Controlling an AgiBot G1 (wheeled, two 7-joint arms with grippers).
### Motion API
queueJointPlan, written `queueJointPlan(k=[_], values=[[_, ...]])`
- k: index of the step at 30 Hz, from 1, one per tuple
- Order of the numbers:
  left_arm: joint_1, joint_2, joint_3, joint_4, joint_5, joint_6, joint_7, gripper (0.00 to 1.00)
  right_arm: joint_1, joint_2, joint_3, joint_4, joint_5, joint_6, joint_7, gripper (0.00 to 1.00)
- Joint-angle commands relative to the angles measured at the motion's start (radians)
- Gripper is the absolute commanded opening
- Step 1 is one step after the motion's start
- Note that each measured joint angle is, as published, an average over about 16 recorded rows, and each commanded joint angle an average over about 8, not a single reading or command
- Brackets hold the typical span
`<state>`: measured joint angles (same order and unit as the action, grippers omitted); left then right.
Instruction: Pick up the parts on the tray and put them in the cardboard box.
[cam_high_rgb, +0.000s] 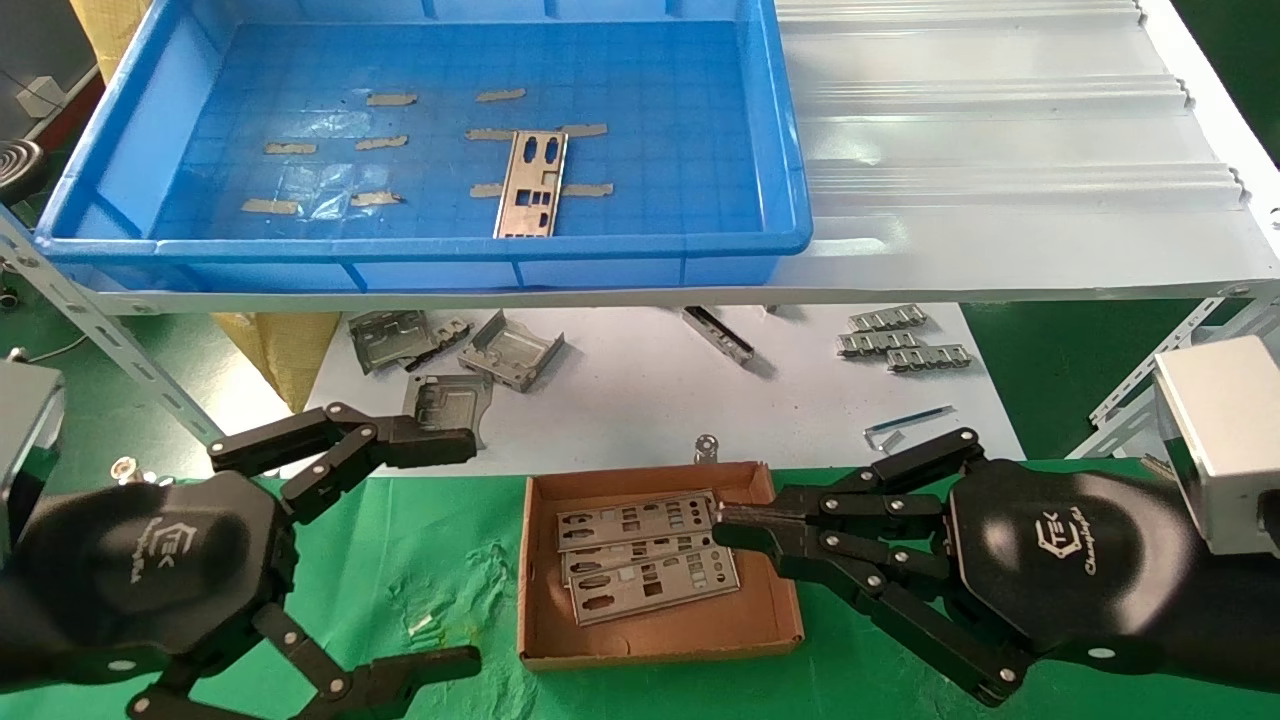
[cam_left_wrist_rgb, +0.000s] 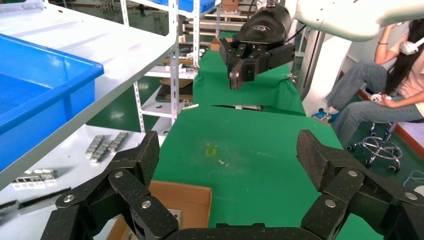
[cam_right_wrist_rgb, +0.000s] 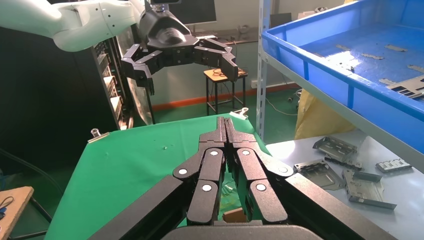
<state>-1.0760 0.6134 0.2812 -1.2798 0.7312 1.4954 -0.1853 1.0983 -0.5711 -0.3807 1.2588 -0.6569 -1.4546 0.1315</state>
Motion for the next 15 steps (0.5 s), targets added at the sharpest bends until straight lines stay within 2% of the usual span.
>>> queueJointPlan(k=[1,10,11,15], values=[[0.0,0.0,0.0,0.0,0.0,0.0,0.0,1.0,0.0,0.0,0.0,0.0,0.0,0.0,0.0,0.0],[0.0,0.0,0.0,0.0,0.0,0.0,0.0,1.0,0.0,0.0,0.0,0.0,0.0,0.0,0.0,0.02],[0.0,0.0,0.0,0.0,0.0,0.0,0.0,1.0,0.0,0.0,0.0,0.0,0.0,0.0,0.0,0.07],[0.0,0.0,0.0,0.0,0.0,0.0,0.0,1.0,0.0,0.0,0.0,0.0,0.0,0.0,0.0,0.57]])
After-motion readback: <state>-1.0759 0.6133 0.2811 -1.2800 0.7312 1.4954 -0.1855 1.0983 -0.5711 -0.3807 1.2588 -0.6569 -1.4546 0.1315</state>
